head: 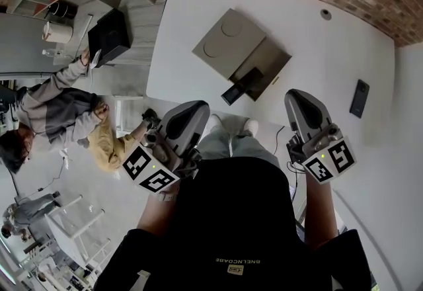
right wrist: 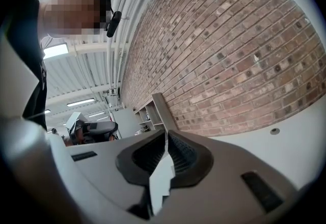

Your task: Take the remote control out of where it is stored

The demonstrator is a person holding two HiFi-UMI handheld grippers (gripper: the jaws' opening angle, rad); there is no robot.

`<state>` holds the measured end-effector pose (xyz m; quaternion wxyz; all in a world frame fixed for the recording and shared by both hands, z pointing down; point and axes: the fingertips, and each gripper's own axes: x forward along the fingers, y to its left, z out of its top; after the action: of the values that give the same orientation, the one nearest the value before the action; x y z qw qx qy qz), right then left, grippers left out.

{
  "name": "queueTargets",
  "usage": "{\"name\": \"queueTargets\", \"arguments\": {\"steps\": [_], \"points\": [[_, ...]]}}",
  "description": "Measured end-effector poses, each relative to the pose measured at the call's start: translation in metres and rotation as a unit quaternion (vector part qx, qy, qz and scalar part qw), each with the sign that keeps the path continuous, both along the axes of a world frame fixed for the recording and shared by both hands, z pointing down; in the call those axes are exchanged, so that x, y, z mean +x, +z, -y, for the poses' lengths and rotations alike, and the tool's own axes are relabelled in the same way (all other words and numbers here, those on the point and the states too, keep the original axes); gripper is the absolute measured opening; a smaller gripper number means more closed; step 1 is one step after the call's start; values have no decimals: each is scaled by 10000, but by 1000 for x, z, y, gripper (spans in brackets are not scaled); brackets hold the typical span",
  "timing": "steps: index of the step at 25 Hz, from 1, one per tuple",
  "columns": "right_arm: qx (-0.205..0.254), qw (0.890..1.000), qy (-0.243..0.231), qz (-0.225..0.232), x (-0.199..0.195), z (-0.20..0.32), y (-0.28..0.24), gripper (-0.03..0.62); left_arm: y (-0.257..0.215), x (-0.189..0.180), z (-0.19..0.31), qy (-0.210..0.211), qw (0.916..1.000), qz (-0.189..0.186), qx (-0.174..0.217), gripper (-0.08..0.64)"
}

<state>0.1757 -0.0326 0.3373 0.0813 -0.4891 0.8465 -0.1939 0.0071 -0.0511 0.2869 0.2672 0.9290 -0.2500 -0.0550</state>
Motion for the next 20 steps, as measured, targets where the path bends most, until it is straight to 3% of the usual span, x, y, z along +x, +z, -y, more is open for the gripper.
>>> {"name": "queueTargets", "arguments": {"steps": [9, 20], "points": [[-383, 9988, 134, 267, -9, 13, 28, 5, 3, -12, 11, 61, 10000, 51, -5, 6], [-973, 9952, 21, -118, -36, 21, 101, 9, 15, -34, 23, -39, 9998, 152, -128, 6]]}}
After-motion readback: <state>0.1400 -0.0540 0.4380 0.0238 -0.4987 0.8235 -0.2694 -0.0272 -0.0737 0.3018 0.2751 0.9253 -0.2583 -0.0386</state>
